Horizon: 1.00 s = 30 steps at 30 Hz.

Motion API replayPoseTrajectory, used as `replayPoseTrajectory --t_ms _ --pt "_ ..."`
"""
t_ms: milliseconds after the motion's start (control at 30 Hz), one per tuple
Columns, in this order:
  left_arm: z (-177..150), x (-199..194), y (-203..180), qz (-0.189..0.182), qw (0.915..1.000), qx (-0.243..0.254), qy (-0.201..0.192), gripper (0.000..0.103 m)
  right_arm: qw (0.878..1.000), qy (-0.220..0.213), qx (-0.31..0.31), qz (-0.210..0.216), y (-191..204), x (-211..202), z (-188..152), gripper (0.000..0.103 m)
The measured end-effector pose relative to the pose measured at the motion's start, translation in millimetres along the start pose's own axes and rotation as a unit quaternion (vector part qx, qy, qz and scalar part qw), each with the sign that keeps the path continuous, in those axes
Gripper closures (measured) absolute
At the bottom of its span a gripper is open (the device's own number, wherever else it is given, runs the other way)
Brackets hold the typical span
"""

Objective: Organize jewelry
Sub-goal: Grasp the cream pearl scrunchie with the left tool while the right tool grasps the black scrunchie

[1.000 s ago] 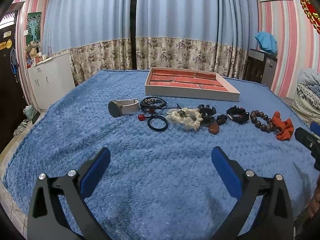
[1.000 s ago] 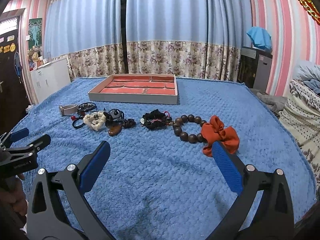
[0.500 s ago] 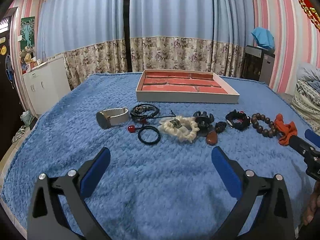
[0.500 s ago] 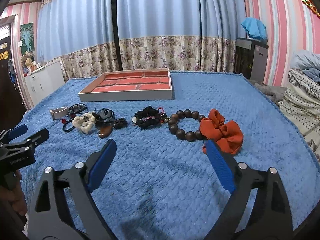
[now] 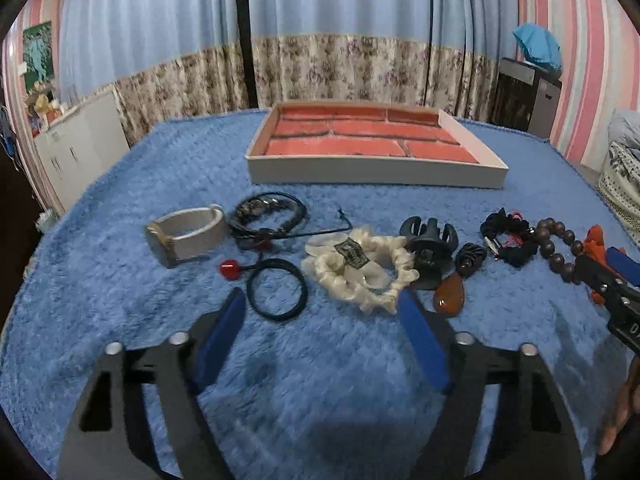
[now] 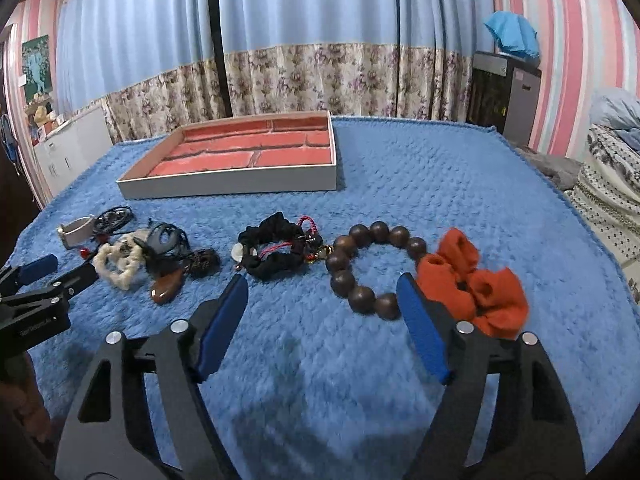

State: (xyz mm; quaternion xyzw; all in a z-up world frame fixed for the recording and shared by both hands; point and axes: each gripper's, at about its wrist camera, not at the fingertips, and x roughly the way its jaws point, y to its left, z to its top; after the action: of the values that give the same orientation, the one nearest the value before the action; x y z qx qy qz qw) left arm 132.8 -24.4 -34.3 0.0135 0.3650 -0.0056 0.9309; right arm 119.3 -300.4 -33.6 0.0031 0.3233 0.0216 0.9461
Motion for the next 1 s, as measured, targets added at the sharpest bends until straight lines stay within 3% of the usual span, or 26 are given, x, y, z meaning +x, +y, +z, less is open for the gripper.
replayPoseTrajectory --t_ms 100,267,567,733,833,867,1000 --pt "4 9 -2 -0.002 1.0 0.002 0.005 0.039 1.0 0.017 0.006 0.011 2 19 6 0.043" --pt "11 24 -3 -0.003 0.9998 0.0 0.02 0.047 0.999 0.036 0.029 0.029 2 40 12 0.05" --pt "15 42 -2 -0.005 0.9994 -0.005 0.035 0.048 0.998 0.055 0.011 0.03 11 61 21 0.062" --pt "17 49 -3 -0.012 0.999 -0.002 0.042 0.063 0.997 0.072 0.003 0.032 18 73 25 0.067" --pt "20 55 -2 -0.016 0.9987 -0.003 0.049 0.064 0.996 0.083 -0.001 0.02 20 79 24 0.076" --pt "20 55 -2 -0.017 0.9987 -0.003 0.048 0.065 0.996 0.082 -0.003 0.02 21 78 24 0.084" --pt "19 52 2 -0.032 0.9985 -0.012 0.041 0.081 0.998 0.062 -0.007 0.021 22 68 23 0.089"
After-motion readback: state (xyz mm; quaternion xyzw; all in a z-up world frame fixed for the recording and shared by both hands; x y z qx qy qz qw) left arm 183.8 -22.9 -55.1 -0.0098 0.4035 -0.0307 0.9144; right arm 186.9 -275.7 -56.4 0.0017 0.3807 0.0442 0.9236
